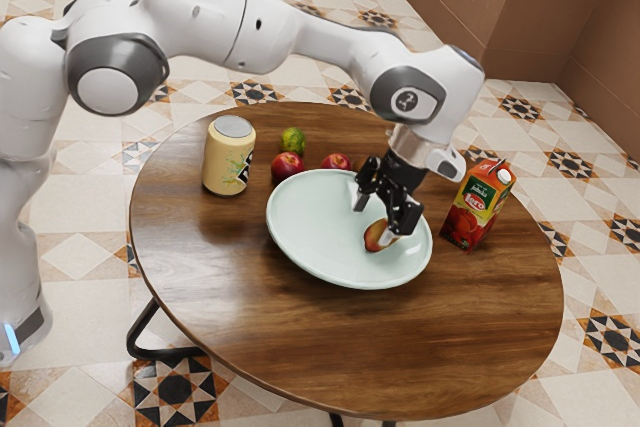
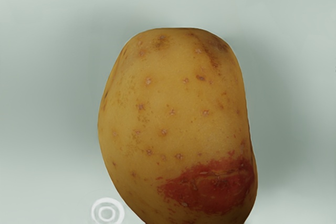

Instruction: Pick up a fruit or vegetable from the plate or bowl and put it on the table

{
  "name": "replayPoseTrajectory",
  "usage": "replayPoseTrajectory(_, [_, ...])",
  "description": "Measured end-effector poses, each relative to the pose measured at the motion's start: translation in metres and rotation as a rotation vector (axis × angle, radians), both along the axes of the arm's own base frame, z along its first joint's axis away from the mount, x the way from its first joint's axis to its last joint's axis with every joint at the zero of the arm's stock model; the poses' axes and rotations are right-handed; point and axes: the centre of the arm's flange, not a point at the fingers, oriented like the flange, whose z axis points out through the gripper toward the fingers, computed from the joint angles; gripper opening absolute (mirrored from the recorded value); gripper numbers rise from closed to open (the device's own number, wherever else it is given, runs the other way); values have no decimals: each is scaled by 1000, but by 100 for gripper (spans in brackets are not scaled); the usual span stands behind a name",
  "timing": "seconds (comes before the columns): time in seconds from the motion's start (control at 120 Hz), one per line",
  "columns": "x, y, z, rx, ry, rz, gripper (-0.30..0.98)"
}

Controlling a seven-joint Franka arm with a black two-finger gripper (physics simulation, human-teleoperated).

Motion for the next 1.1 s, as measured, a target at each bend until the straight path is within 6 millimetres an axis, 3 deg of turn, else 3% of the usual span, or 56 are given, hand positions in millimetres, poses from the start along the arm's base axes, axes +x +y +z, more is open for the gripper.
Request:
replayPoseTrajectory(0.258, [5,9,-5,39,-13,20,69])
replayPoseTrajectory(1.1, [11,-1,-24,54,-9,32,68])
